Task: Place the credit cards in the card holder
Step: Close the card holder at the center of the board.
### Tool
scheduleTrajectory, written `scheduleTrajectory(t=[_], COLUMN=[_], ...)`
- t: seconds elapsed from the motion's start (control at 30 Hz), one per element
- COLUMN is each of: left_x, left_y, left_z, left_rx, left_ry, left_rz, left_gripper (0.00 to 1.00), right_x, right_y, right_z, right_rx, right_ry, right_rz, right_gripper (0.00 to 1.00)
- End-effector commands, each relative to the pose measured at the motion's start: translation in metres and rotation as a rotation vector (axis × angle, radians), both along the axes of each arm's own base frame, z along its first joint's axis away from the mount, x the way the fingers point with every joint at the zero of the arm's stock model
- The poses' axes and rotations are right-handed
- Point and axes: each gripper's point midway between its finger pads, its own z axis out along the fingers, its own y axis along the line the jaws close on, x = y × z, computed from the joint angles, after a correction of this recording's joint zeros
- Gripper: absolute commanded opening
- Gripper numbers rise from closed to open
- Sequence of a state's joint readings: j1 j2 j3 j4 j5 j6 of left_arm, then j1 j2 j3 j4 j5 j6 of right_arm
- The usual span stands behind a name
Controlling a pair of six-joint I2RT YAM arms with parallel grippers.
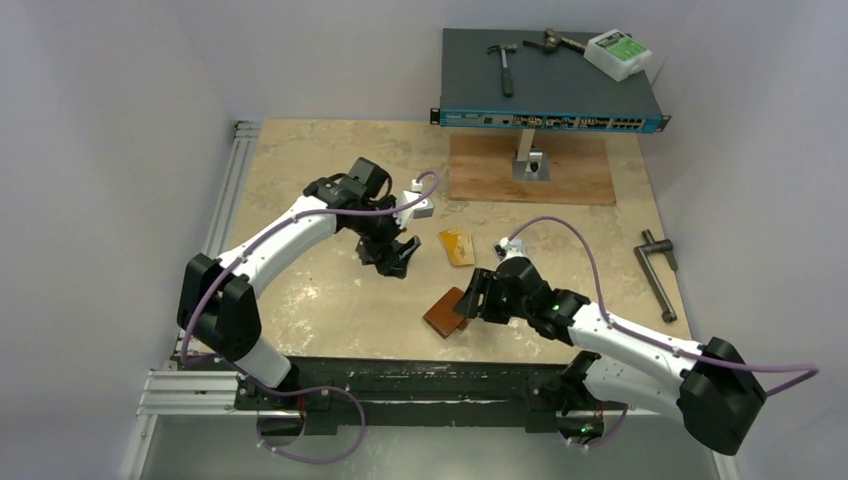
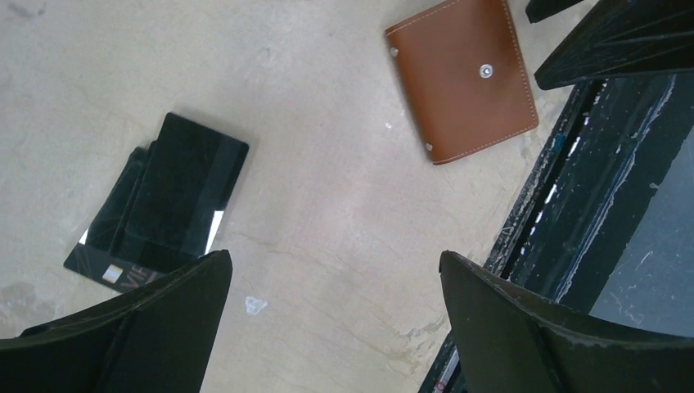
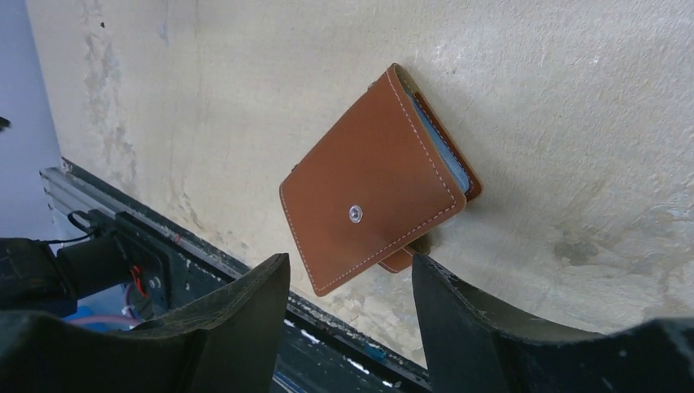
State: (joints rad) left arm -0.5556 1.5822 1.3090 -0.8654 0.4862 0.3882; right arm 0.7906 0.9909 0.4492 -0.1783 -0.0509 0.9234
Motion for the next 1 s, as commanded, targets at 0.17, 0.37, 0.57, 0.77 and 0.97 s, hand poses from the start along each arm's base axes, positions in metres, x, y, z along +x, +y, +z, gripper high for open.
scheduleTrajectory(t=[0.17,0.37,0.57,0.77,0.97], left_x=[0.022,0.054,0.049,0.035,0.022], left_y=[0.030,0.064,0.072,0.058,0.027], left_z=[0.025,0.025,0.035,0.034,0.027], left_rx=[-0.048,0.032,-0.011,-0.084,-0.291], left_ry=[-0.074,-0.190,-0.173,-0.112,-0.100], left_rz=[0.127,0.333,0.329,0.280,0.177], left_gripper=[1.00,1.00,1.00,1.00,1.00], right_x=[0.007,0.016,0.028,0.047,0.054], right_y=[0.014,0.018,0.033,0.054,0.073], right_z=[0.001,-0.003,-0.004,0.010,0.023], right_rx=[0.047,0.046,0.054,0.054,0.085], right_ry=[-0.006,-0.020,-0.044,-0.108,-0.149], right_rz=[0.029,0.031,0.061,0.124,0.205], right_gripper=[0.55,0.54,0.50,0.46,0.45])
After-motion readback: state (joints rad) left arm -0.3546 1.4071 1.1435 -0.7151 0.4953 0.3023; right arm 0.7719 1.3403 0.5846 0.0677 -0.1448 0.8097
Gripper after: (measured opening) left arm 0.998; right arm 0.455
